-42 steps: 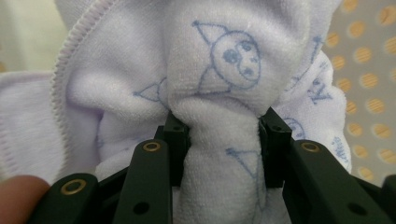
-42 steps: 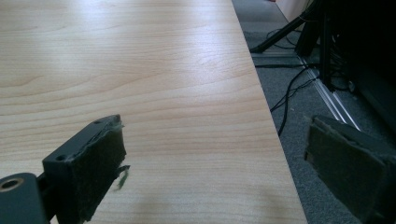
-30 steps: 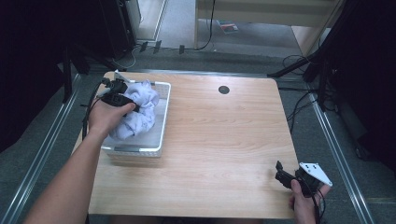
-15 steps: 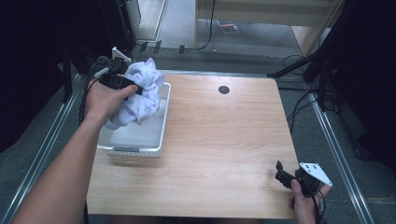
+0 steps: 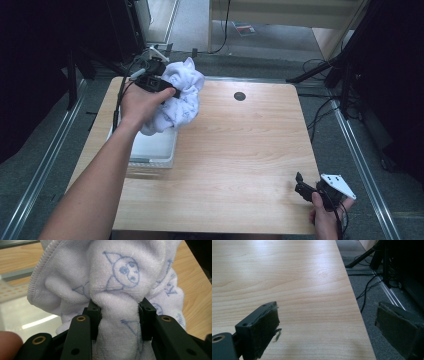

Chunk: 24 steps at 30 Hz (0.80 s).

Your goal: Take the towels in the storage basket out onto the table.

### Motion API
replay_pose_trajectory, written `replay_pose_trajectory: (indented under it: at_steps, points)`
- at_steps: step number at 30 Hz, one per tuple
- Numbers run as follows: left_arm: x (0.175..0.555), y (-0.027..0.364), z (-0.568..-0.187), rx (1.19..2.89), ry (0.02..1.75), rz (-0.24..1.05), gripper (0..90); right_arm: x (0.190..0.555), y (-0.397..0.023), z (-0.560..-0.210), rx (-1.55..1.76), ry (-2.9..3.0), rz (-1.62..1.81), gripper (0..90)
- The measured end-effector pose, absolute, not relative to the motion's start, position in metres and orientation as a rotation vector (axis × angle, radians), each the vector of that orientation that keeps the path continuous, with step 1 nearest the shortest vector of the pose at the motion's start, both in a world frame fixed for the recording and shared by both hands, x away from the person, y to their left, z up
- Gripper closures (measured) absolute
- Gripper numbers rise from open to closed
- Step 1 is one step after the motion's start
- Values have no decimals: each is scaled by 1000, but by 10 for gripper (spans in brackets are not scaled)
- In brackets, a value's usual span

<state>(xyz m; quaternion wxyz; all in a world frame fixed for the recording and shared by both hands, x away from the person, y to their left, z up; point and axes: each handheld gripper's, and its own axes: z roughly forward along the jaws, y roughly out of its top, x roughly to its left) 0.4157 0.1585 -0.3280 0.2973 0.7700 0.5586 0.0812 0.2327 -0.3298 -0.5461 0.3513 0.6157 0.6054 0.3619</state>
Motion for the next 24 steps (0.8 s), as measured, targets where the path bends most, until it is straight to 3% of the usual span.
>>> replay_pose_trajectory:
  at_steps: [16,24]
  points:
    - [424,71,-353,2103,1380,122,643,233,-330,-546,1590,1541,955,56]
    - [428,32,-384,2131,1362,64,640,233,-331,-546,1588,1541,966,56]
